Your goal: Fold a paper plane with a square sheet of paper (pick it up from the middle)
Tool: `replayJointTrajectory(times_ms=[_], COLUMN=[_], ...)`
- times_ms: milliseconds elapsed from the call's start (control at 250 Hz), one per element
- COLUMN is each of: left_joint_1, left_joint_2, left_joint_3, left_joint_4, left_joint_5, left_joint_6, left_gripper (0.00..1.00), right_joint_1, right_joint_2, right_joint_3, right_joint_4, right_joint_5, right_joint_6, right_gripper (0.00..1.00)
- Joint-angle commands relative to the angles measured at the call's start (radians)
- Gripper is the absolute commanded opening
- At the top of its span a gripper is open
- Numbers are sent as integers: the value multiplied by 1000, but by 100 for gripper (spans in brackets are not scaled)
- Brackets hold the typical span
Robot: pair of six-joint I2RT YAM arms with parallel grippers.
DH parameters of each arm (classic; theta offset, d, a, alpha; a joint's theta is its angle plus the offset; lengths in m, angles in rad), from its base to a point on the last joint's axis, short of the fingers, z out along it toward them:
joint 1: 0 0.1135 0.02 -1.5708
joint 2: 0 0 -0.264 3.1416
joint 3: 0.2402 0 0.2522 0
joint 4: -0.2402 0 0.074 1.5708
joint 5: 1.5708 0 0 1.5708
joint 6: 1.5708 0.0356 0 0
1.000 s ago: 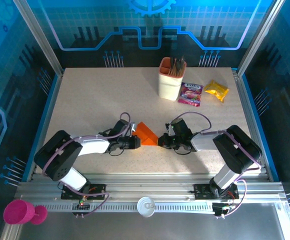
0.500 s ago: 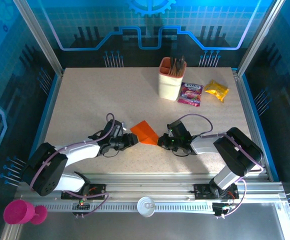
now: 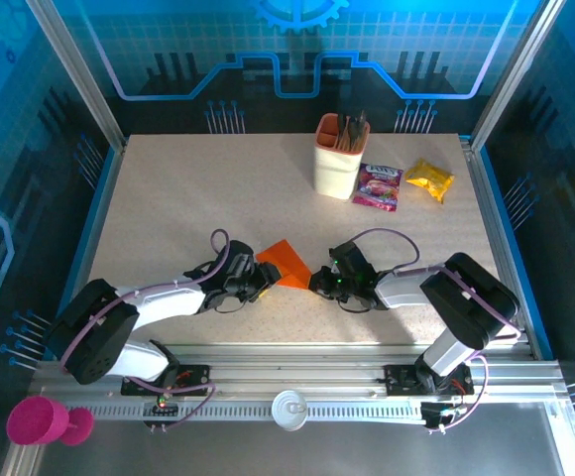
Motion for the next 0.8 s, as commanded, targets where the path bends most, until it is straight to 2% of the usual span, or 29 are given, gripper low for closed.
replayJointTrajectory(times_ms=[0,372,795], left_joint_1=[-6,-7,-7], left_joint_2=[30,166,196], left_joint_3=[32,106,128], left_joint_4=[-25,24,40], left_joint_5=[-68,-59,-64], left_joint_6=[-75,-91,-90], left_gripper=[49,44,38], right_joint_1=[34,33,29], right_joint_2=[85,124,123], right_joint_3=[-53,-73,-73], right_joint_4=[-127,-61,-66], right_joint_5=[6,-15,-19], right_joint_6=[16,26,11], right_gripper=[0,0,0])
